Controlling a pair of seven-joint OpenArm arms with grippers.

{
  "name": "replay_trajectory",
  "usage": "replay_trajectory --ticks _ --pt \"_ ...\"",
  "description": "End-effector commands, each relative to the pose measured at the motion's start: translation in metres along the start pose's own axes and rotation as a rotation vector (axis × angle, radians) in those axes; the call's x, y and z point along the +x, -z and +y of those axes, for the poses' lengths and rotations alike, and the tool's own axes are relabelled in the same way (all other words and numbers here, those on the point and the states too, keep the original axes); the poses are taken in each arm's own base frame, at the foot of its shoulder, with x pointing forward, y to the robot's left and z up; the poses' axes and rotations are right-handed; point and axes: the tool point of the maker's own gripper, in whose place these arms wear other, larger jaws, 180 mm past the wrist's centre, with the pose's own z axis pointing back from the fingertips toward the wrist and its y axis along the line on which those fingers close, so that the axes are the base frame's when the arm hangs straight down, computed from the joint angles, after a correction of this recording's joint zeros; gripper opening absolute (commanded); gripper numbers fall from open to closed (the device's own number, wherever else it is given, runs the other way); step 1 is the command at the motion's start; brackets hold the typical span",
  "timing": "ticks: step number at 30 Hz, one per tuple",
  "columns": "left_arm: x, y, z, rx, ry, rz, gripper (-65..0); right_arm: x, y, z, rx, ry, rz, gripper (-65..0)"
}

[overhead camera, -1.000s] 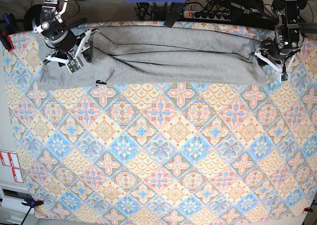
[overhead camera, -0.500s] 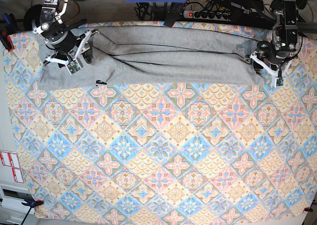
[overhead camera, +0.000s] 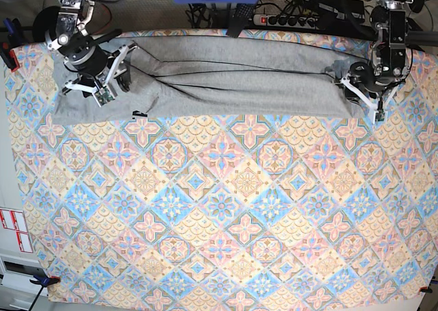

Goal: Fold the T-shirt properly
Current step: 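Hold the shirt end with the right gripper, lift the other end with left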

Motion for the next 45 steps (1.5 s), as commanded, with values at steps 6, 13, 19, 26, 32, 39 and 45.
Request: replay_trajectory --ticks 6,13,19,26,32,39,45 --pt "0.001 0.0 -0.002 -0.006 0.022 -0.002 -26.6 0.009 -0.004 -0.005 -0.011 -0.006 -0.036 -44.7" --pt "-0.03 0.012 0.001 0.002 -0.016 0.083 -26.6 0.015 -0.002 -0.008 -0.019 -0.01 -0.051 -44.7" --pt "-0.043 0.012 -0.002 -0.004 -0.021 0.107 -26.7 0.016 -0.002 -0.009 -0.02 -0.01 -0.054 -44.7" --pt "-0.06 0.012 0.0 -0.001 -0.02 0.144 -40.8 0.016 -0.002 -0.009 -0.02 -0.01 -0.054 -44.7" --pt "-0.063 0.011 -0.023 -0.123 0.036 0.143 -56.7 0.017 -0.002 -0.009 -0.021 -0.01 -0.055 -44.7" --pt "-0.052 0.007 -0.031 -0.166 0.021 0.11 -65.0 0.017 -0.002 -0.009 -0.021 -0.01 -0.055 -44.7" --pt "-0.012 -0.021 -0.032 -0.178 -0.033 -0.038 -65.0 0.016 -0.002 -0.011 -0.026 -0.008 -0.054 -44.7"
